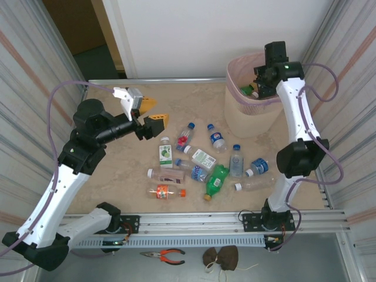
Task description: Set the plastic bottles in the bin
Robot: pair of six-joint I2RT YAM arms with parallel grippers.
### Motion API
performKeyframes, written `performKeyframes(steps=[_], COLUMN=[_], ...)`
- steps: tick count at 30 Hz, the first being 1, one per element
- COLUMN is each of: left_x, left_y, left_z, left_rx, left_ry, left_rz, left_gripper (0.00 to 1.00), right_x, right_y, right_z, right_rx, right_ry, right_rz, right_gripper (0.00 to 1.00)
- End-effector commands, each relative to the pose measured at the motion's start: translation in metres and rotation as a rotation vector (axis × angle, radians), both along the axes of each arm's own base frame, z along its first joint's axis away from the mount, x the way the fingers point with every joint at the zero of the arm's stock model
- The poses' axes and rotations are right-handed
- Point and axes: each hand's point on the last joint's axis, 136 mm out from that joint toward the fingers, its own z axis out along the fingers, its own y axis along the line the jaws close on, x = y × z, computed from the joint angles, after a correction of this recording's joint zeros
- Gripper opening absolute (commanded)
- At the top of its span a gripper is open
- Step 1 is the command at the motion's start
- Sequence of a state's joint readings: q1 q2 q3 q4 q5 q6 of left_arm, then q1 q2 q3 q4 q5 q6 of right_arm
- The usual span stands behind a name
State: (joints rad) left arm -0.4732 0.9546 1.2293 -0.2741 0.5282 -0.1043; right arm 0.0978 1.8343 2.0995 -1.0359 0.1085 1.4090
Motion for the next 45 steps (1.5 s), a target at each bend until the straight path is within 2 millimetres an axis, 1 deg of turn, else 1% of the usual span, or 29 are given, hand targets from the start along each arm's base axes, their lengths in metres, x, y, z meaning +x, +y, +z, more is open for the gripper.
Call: performKeyframes(steps=[1, 4, 9, 15, 21, 24, 28, 30, 34, 35, 36, 41, 45], left_x=[0.007, 0.012, 0.015, 0.017, 0.018, 0.020, 0.020, 0.021, 0.021, 0.022, 0.022, 0.025, 0.027], left_y=[0.002, 0.001, -0.001, -0.002, -0.004, -0.005, -0.006, -0.006, -0.006, -0.006, -0.006, -0.007, -0.006], left_z=[-0.012, -0.019, -0.025, -0.030, -0.034, -0.038, -0.042, -0.044, -0.050, -0.053, -0.055, -0.062, -0.063], left_rx=[0.025, 0.035, 0.037, 0.030, 0.028, 0.030, 0.029, 0.029, 0.029, 0.029, 0.030, 0.035, 0.038], left_ry=[0.034, 0.065, 0.087, 0.101, 0.116, 0.129, 0.142, 0.148, 0.163, 0.169, 0.173, 0.194, 0.194], left_rz=[0.033, 0.040, 0.039, 0.040, 0.037, 0.034, 0.032, 0.031, 0.037, 0.037, 0.039, 0.043, 0.052], left_gripper=[0.78, 0.78, 0.77, 0.77, 0.77, 0.77, 0.77, 0.77, 0.77, 0.77, 0.77, 0.77, 0.77], right_x=[-0.010, -0.020, -0.046, -0.088, -0.136, -0.160, -0.191, -0.206, -0.238, -0.243, -0.253, -0.286, -0.304], right_y=[0.000, 0.000, -0.004, -0.012, -0.021, -0.025, -0.029, -0.030, -0.030, -0.029, -0.028, -0.015, -0.004], right_z=[0.051, 0.069, 0.079, 0.084, 0.069, 0.053, 0.021, 0.000, -0.049, -0.066, -0.075, -0.136, -0.174], right_rx=[-0.079, -0.126, -0.189, -0.229, -0.254, -0.257, -0.241, -0.225, -0.157, -0.137, -0.116, 0.033, 0.128], right_ry=[-0.134, -0.174, -0.186, -0.204, -0.179, -0.137, -0.049, 0.010, 0.142, 0.189, 0.205, 0.358, 0.432], right_rz=[0.083, 0.138, 0.189, 0.194, 0.195, 0.192, 0.179, 0.172, 0.126, 0.121, 0.110, 0.049, 0.005], right_gripper=[0.67, 0.66, 0.66, 0.66, 0.67, 0.67, 0.67, 0.68, 0.69, 0.69, 0.69, 0.70, 0.71])
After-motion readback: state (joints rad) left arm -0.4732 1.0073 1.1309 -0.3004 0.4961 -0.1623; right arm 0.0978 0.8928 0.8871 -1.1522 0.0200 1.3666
